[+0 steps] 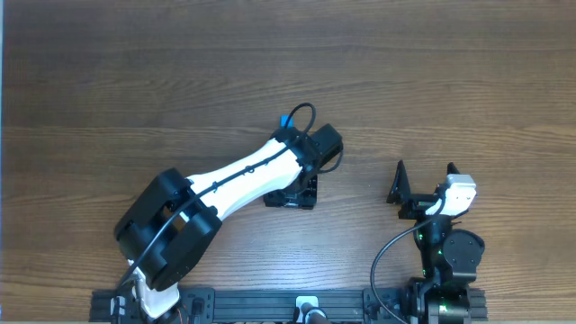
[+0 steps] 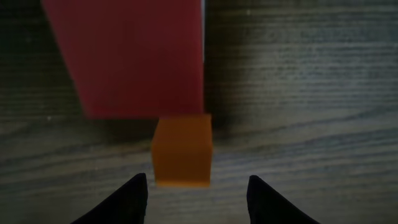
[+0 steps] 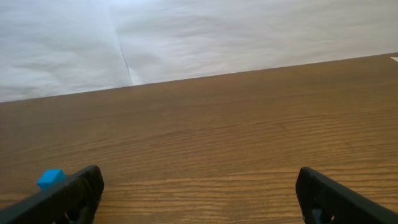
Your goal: Stack Cubes
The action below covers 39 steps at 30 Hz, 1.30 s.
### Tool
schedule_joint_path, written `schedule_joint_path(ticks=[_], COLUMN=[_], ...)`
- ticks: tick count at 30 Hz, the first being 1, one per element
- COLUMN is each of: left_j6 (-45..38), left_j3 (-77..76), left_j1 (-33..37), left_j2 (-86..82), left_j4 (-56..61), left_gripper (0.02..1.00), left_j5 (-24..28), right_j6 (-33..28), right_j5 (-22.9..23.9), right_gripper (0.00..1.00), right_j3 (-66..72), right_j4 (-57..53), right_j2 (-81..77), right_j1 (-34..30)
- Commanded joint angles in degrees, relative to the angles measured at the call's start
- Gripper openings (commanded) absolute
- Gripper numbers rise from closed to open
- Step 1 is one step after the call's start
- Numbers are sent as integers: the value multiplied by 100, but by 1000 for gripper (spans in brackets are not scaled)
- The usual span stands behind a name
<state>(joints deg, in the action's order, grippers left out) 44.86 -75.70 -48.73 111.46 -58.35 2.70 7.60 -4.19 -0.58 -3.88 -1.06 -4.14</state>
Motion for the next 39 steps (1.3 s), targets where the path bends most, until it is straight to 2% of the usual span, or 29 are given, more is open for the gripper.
schedule_joint_path(ticks=[1, 14, 20, 25, 33, 39], left_j6=[39, 37, 39, 39, 39, 39], left_j3=[251, 264, 264, 264, 264, 262], left_j1=[131, 136, 136, 133, 136, 136], left_j2=[-107, -96, -92, -87, -87, -90], left_j4=[160, 286, 289, 291, 289, 286], left_gripper=[529, 496, 437, 371, 156, 40], left_j5=[-85, -195, -195, -197, -240, -238], right_j6=[26, 26, 26, 28, 26, 26], right_j5=[-28, -28, -28, -28, -28, -28], right_gripper=[991, 991, 993, 993, 993, 991], right_j3=[26, 26, 26, 26, 26, 26], right_j4=[-20, -20, -20, -17, -20, -17], right_j2=[35, 35, 35, 35, 35, 35], right_j1=[4, 4, 4, 4, 4, 7])
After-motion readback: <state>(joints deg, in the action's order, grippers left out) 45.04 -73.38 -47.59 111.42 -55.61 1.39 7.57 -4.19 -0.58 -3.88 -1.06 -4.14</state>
